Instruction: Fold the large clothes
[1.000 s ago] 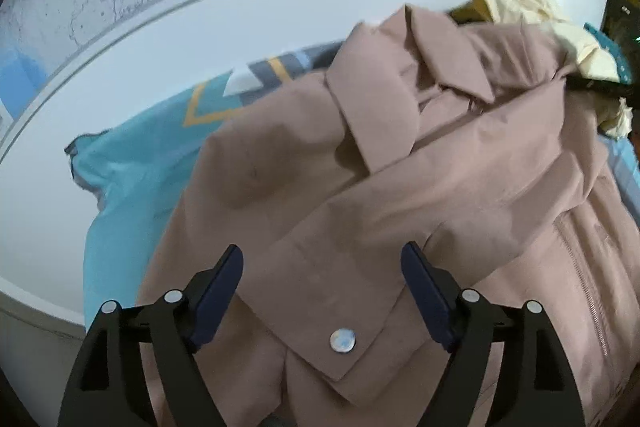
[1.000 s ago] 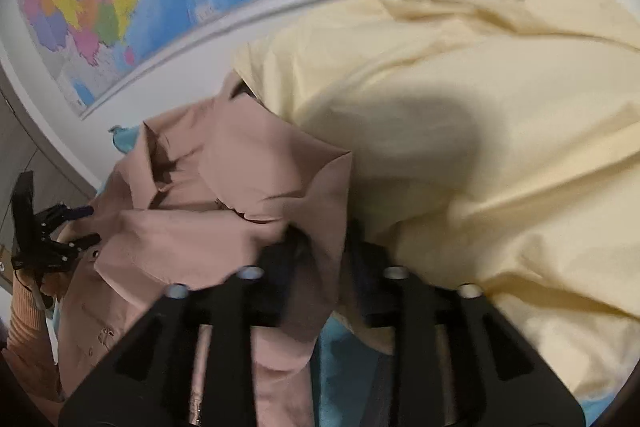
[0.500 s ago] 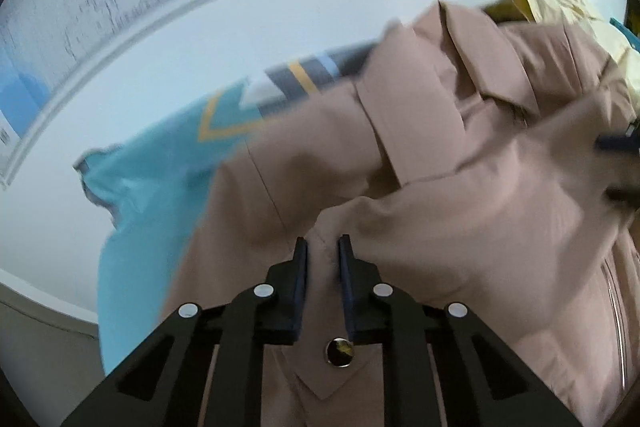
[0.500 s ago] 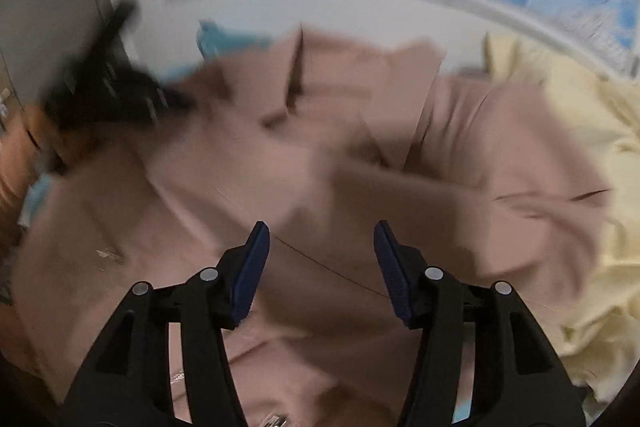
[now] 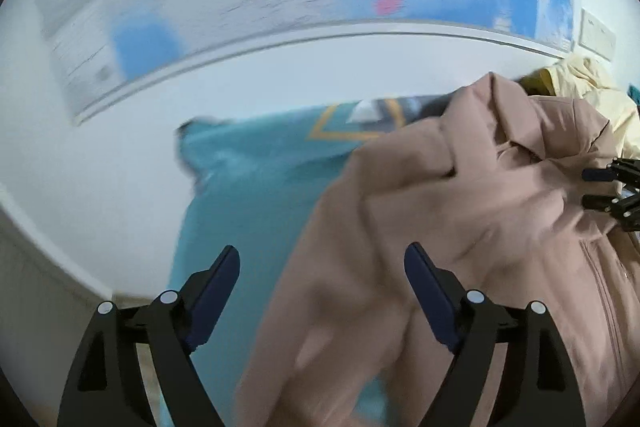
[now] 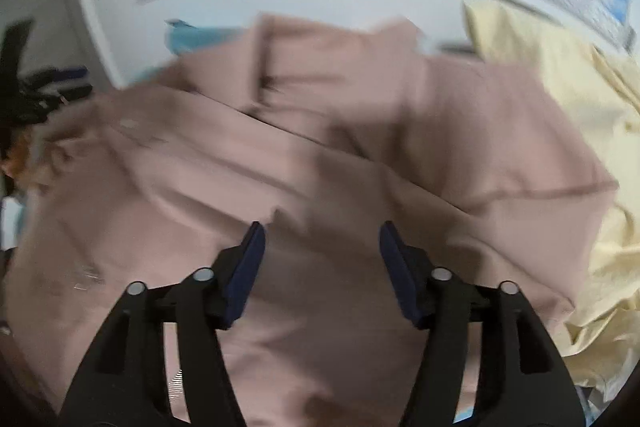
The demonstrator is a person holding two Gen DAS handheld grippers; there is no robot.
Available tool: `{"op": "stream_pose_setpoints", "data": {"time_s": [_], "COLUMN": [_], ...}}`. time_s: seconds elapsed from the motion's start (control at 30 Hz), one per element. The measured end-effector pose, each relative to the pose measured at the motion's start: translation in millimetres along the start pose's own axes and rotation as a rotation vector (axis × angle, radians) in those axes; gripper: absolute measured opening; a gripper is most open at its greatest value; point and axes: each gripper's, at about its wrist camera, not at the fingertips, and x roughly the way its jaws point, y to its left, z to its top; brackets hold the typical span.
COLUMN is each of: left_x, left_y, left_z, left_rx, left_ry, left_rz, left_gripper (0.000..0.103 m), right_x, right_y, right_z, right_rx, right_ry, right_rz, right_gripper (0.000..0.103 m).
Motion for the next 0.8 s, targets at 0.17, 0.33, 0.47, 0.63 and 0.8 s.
{"op": "stream_pose_setpoints", "data": {"time_s": [0.17,0.33,0.47,0.63,0.8], "left_x": [-13,-5,-2,-11,-18], "left_y": [22,34,43,39,44], "left_z": [-55,-89,-93,-82,-74], "left_rx": [-0.056,-0.122,-0.18,-0.163,-0.176], "left_ry": [0.083,0.139,0.137,0.103,0.084], "left_rz": [0.002,-0.076,-0.16,-0.163,-0.18], "left_gripper": [0.083,0.06,0.032,0.026,0.028], "right_x": [8,26,36,59,82], "right_y": [55,131,215,275,290], "right_z": [14,23,25,15,13], "right_rx": [-0.086,-0.197,-0.348,-0.433,-0.397], "right_ry": [0.019,0.079,0.1,0.158,0.234], "right_rz": [0.213,0.457,0.555,0.586,0.598], "right_gripper": [0.068,0.068,0.072,0.072,0.009]}}
